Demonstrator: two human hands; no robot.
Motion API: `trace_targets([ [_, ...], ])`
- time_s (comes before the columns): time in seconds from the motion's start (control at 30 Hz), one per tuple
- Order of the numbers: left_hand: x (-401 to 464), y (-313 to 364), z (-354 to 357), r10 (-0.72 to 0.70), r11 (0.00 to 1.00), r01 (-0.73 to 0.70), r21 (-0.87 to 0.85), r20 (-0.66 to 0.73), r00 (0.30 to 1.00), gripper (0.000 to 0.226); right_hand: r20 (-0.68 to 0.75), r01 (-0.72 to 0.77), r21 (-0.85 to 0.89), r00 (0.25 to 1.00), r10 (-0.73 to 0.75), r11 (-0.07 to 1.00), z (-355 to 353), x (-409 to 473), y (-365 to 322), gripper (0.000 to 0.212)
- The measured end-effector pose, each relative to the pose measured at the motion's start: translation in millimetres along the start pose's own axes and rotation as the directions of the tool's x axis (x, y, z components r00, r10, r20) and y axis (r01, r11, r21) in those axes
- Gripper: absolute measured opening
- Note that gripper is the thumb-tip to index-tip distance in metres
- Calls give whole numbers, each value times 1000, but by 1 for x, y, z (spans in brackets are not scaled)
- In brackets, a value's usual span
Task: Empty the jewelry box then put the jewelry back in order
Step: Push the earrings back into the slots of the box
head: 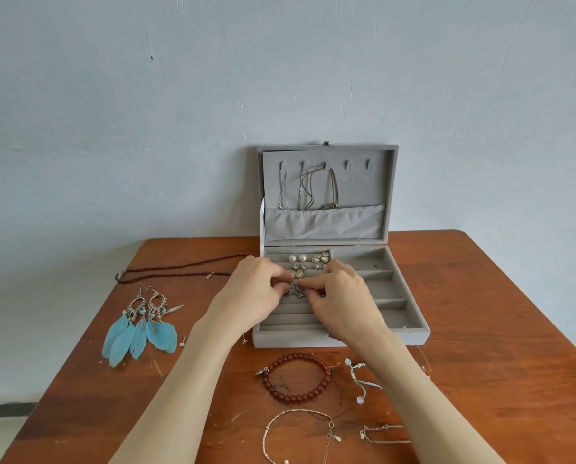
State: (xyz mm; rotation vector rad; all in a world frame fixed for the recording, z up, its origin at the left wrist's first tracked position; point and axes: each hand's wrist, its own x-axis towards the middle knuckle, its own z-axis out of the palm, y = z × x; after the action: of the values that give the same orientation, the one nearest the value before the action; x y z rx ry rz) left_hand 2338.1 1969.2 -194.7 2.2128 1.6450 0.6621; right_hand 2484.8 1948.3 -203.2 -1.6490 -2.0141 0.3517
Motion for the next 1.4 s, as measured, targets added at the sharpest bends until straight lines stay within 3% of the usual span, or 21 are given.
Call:
trace_targets([
  [0.47, -5, -2, -8, 34, 999, -34, -3, -37, 999, 25, -63, -34, 67, 997, 39, 997, 0, -1, -2, 22],
  [0.8, -49, -22, -31, 54, 998, -49, 36, -126, 991, 14, -179, 122, 113, 979, -101, 986, 0, -16, -25, 13],
  [0.93, -63, -34, -42, 12, 999, -7, 33, -155, 988, 11, -104, 184, 120, 980, -171, 976, 8, -22, -45, 13],
  [1.1, -73, -55, -44, -95, 995, 89, -44, -159, 983, 10, 28, 219, 1, 975, -219, 976, 27, -26, -60, 18],
  [1.4, -85, -77, -58, -215, 976, 215, -25, -41, 976, 9, 54, 324, -138, 946, -319, 936, 44, -24, -84, 19],
])
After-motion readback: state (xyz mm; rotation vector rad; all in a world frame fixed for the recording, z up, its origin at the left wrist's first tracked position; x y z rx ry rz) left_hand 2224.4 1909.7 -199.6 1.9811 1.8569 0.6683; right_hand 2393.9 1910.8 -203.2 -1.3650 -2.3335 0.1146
